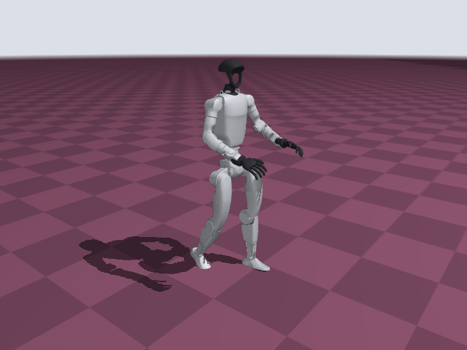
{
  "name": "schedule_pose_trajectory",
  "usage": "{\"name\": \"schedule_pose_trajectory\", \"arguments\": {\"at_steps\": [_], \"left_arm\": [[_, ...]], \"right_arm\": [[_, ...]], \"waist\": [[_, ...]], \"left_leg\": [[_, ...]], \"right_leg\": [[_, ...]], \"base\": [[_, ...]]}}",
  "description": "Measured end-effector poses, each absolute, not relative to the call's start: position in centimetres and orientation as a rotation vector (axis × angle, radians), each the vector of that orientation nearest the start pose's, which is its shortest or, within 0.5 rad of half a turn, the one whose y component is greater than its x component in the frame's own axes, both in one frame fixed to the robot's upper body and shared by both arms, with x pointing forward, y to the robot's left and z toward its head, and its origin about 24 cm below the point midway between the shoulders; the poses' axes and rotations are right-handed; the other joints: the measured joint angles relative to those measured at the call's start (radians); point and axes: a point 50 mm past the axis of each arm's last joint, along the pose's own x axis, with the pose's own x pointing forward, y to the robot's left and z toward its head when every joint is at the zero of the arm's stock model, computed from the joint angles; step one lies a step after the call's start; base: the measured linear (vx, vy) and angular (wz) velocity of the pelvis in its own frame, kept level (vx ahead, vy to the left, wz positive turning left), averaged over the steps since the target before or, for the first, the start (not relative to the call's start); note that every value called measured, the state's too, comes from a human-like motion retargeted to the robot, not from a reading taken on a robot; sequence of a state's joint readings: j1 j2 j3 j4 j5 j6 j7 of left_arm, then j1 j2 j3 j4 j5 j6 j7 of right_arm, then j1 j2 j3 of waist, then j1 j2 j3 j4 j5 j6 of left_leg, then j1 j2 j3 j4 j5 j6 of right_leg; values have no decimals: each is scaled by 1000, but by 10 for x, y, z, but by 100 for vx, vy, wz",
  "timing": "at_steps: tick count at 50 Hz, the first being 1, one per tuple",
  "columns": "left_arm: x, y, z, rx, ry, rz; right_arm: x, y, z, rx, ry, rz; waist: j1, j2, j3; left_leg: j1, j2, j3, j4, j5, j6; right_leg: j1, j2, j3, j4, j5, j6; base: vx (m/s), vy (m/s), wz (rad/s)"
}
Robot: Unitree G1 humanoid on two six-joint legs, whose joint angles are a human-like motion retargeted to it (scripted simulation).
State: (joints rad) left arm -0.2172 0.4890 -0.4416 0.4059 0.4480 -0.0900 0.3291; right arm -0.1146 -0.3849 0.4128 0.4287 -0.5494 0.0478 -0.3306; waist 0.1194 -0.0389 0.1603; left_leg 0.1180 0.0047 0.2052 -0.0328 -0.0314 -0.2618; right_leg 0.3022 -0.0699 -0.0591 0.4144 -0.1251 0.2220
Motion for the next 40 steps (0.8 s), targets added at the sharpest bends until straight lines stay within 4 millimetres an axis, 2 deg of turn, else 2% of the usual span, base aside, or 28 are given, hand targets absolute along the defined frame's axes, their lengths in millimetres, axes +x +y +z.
{"name": "schedule_pose_trajectory", "arguments": {"at_steps": [2, 4, 7, 8, 10, 15, 17, 20, 22, 23, 27, 32, 34, 36, 38, 40], "left_arm": [[280, 176, 7, 1060, -22, -175], [286, 168, 11, 1081, -44, -181], [291, 164, 19, 1094, -82, -146], [292, 165, 21, 1091, -81, -135], [295, 171, 23, 1100, -64, -97], [283, 176, 14, 1062, -38, -85], [282, 174, 14, 1057, -46, -82], [282, 172, 15, 1059, -57, -85], [284, 174, 16, 1081, -42, -74], [284, 174, 16, 1084, -38, -82], [285, 170, 15, 1078, -30, -98], [286, 167, 17, 1053, -43, -95], [290, 166, 21, 1046, -55, -115], [288, 164, 19, 1026, -59, -135], [284, 165, 21, 993, -74, -139], [281, 162, 28, 947, -148, -137]], "right_arm": [[242, -182, -37, -1024, 205, 74], [240, -188, -35, -1006, 206, 39], [248, -193, -26, -1053, 155, 16], [254, -191, -23, -1081, 136, 20], [266, -185, -17, -1127, 104, 59], [272, -156, -15, -1268, -19, 217], [274, -151, -10, -1351, -87, 253], [277, -150, 6, -1402, -197, 215], [283, -152, 22, -1357, -244, 170], [284, -153, 25, -1340, -241, 174], [282, -154, 20, -1309, -170, 238], [273, -158, 6, -1283, -91, 250], [270, -164, 3, -1247, -54, 226], [263, -169, -1, -1227, -21, 223], [255, -175, -4, -1221, 1, 211], [250, -176, -2, -1155, -40, 221]], "waist": [[7, 11, -13], [-1, 20, -26], [-10, 23, -55], [-9, 23, -64], [11, 30, -98], [-59, 96, -69], [-86, 119, -36], [-142, 148, 18], [-114, 145, 23], [-115, 143, 23], [-90, 120, -14], [-44, 65, -100], [-66, 60, -114], [-93, 58, -112], [-123, 53, -84], [-137, 18, -41]], "left_leg": [[23, 41, -53, -54, 20, 11], [2, 57, -99, -54, 16, 42], [-38, 69, -125, -54, 14, 99], [-47, 76, -122, -54, 11, 100], [-84, 98, -91, -54, 17, 127], [-40, 168, -101, -40, 13, 90], [-16, 191, -118, -33, 12, 71], [21, 221, -163, -8, 1, 41], [67, 214, -140, -54, 18, 68], [78, 211, -140, -54, 12, 71], [98, 177, -128, -54, -20, 91], [77, 97, -115, -54, -65, 107], [77, 102, -159, -54, -75, 96], [110, 99, -200, -54, -91, 79], [180, 84, -239, -54, -114, 57], [258, 42, -275, -36, -158, 39]], "right_leg": [[-137, 28, -47, 237, 80, -45], [-343, 1, -103, 567, 106, -82], [-683, -83, -142, 1055, 7, -184], [-799, -94, -130, 1199, -31, -214], [-1081, -44, -74, 1456, -36, -263], [-1498, 39, -98, 1873, -9, -211], [-1617, 40, -130, 1954, -18, -200], [-1702, 23, -170, 1981, -44, -177], [-1744, 56, -170, 1938, -70, -220], [-1741, 53, -165, 1908, -75, -218], [-1667, 26, -134, 1723, -92, -228], [-1425, -126, -153, 1313, -119, -293], [-1228, -152, -214, 1026, -124, -257], [-994, -112, -235, 674, -95, -189], [-716, -64, -235, 277, -48, -131], [-447, -49, -230, -83, 2, -71]], "base": [[29, 11, 127], [23, 15, 104], [21, 13, 38], [19, 9, -38], [18, 7, -71], [25, 4, 16], [22, -1, 50], [24, -3, 66], [23, -2, -29], [26, 1, -14], [27, 3, -12], [28, 2, -9], [32, -4, 103], [39, -8, 123], [46, -9, 121], [53, -14, 72]]}}
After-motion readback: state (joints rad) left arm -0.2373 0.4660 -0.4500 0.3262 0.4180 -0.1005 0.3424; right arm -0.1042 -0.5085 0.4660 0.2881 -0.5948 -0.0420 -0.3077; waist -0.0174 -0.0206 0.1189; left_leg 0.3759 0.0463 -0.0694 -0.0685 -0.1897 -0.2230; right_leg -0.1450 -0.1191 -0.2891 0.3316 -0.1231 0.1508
